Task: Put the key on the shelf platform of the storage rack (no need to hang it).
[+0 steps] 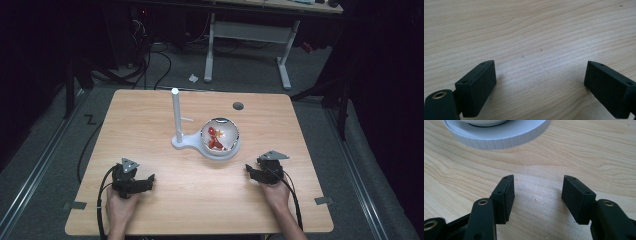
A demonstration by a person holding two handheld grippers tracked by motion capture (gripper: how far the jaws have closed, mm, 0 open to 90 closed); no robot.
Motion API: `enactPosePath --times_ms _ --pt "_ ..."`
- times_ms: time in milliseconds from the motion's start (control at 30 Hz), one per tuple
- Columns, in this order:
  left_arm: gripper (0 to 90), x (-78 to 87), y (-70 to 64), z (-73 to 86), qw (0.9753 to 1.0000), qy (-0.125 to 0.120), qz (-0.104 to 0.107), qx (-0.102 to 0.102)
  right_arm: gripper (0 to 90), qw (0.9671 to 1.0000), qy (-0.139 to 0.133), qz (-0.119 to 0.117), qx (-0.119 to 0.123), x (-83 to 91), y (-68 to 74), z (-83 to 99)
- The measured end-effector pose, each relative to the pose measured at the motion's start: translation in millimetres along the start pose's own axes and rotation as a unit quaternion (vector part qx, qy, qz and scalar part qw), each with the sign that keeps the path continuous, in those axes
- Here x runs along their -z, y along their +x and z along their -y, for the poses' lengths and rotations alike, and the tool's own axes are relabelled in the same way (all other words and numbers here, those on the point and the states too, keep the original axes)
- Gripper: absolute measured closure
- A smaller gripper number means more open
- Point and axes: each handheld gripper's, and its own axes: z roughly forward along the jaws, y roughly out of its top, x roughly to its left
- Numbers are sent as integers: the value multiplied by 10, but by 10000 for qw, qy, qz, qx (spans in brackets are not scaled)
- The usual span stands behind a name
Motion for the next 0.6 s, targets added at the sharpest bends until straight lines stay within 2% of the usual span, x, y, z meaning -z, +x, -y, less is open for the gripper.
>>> enactPosePath --times_ms 267,600 --pt "109 1 1 0 10000 8 5 -2 416 9999 -15 21 105 2 12 13" --pt "109 0 0 0 10000 -1 0 1 381 10000 3 32 77 -2 15 12"
